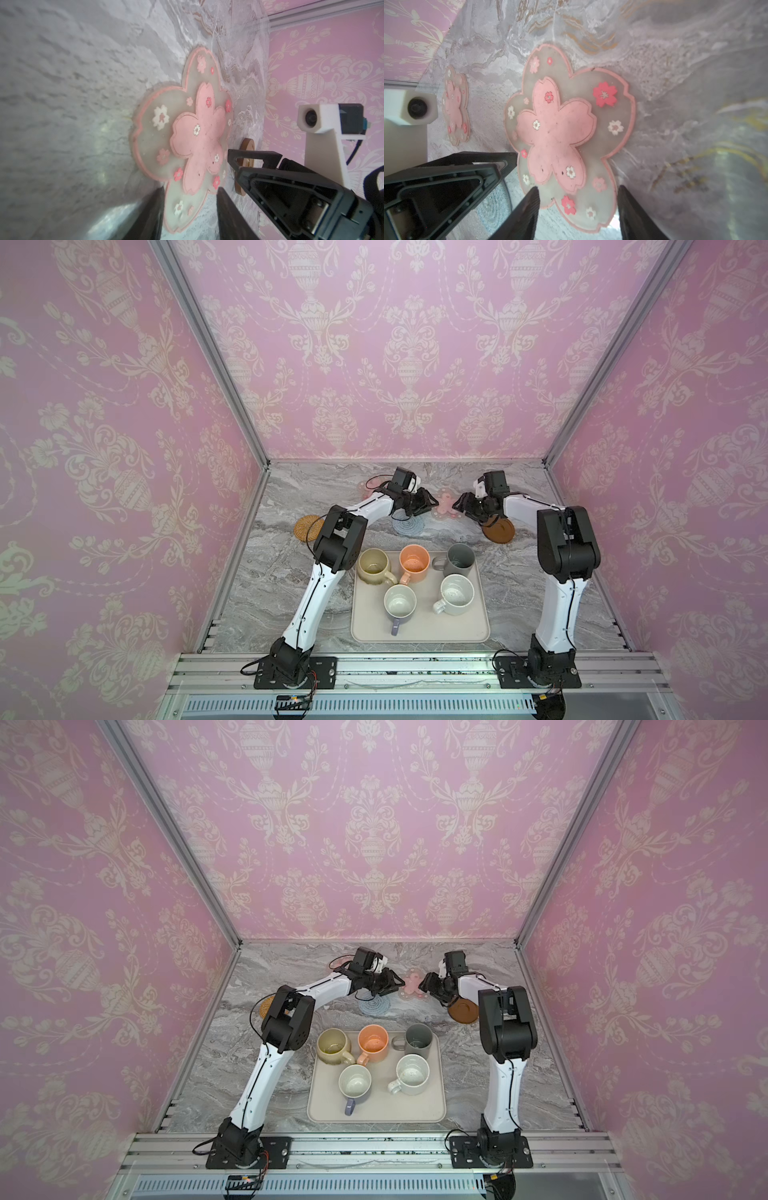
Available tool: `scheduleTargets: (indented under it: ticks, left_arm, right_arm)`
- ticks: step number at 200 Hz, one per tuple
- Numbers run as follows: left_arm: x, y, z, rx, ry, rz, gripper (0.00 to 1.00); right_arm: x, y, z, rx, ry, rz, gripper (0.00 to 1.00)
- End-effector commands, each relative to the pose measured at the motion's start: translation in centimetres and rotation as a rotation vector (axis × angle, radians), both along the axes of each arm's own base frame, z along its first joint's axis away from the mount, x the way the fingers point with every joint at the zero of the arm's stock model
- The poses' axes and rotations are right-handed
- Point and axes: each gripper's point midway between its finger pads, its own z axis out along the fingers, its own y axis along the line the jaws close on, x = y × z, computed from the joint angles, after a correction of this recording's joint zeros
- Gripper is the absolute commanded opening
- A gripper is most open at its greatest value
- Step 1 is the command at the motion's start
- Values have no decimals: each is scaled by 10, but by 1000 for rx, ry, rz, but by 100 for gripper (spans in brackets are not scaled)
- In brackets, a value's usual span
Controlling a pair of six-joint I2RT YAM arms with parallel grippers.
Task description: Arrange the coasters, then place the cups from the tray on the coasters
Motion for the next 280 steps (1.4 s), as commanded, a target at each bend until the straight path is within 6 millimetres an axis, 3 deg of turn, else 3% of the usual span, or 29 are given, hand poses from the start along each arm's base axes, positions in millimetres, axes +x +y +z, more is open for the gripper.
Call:
scheduleTargets:
  ticks: [1,48,83,88,114,154,205,280]
  left_arm:
    - [-32,-6,-16,31,73,-51,44]
    - [-47,-4,-11,31,82,-67,44]
    - [-66,-9,-7,43,86,-121,44]
    - [-69,-10,-6,48,86,-129,44]
    - [-77,-11,-5,55,90,-146,44]
    - [-84,-13,-4,58,95,-159,43]
    - [-87,-11,-8,61,111,-142,43]
    - [-82,-10,6,98,72,-161,44]
  right_arm:
    - [-33,7,-13,15,101,11,61]
    - [-51,4,-13,4,117,9,61]
    - [-53,4,-4,6,98,9,61]
    - [-65,3,-14,2,129,12,61]
    - [-72,3,-10,-1,128,13,61]
    - [-79,-1,-8,-25,126,18,61]
    - [-72,-2,-10,-43,127,27,61]
    - [-77,-7,4,-82,117,40,61]
